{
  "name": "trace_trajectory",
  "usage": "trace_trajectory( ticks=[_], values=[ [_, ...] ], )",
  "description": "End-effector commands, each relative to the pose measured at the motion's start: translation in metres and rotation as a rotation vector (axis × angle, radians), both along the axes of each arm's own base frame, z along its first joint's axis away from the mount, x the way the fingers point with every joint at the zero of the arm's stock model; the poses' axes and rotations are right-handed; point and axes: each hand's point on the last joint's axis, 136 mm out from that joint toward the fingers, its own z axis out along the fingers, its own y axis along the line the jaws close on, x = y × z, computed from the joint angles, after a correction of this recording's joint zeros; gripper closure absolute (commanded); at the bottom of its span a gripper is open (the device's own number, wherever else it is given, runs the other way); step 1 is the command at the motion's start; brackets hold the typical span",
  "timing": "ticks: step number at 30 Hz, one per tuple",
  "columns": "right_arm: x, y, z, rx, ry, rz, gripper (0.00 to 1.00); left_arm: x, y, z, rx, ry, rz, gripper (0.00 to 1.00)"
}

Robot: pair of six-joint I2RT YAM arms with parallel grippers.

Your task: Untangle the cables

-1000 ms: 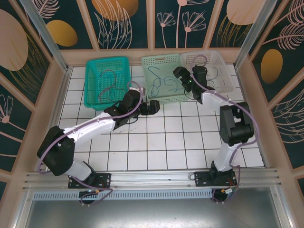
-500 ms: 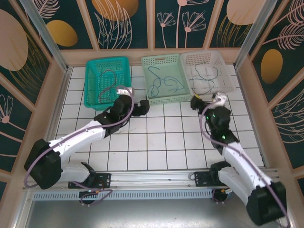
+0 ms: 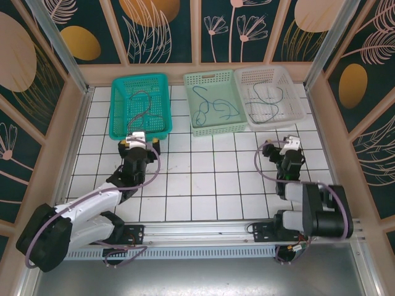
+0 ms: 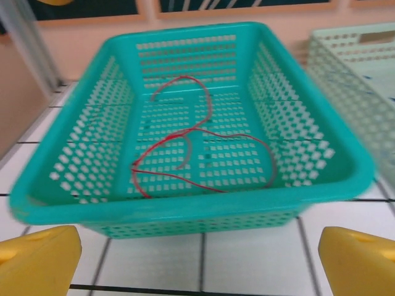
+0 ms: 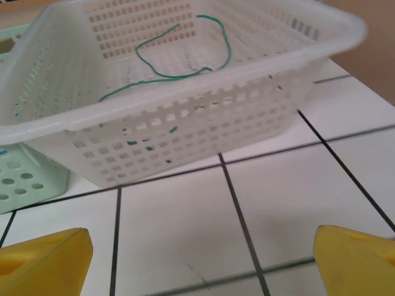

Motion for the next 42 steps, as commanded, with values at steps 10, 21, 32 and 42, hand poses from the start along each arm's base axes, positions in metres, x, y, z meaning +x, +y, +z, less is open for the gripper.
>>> trace_trajectory(
  ticks=[10, 21, 32, 42],
  values=[
    [0.031, 0.011, 0.022, -0.011, -0.136, 0.076, 0.01, 0.022, 0.081, 0.016, -0.043, -0.209, 0.086, 0.01],
    [0.032, 0.012, 0.021, -0.017, -0.130, 0.075, 0.01, 0.036, 0.122, -0.018, -0.119, -0.254, 0.166, 0.01],
    [0.032, 0.012, 0.021, -0.017, -0.130, 0.076, 0.01, 0.041, 0.123, -0.020, -0.113, -0.231, 0.173, 0.01],
    [0.032, 0.012, 0.022, -0.018, -0.131, 0.076, 0.01, 0.041, 0.123, -0.020, -0.113, -0.229, 0.173, 0.01]
  ],
)
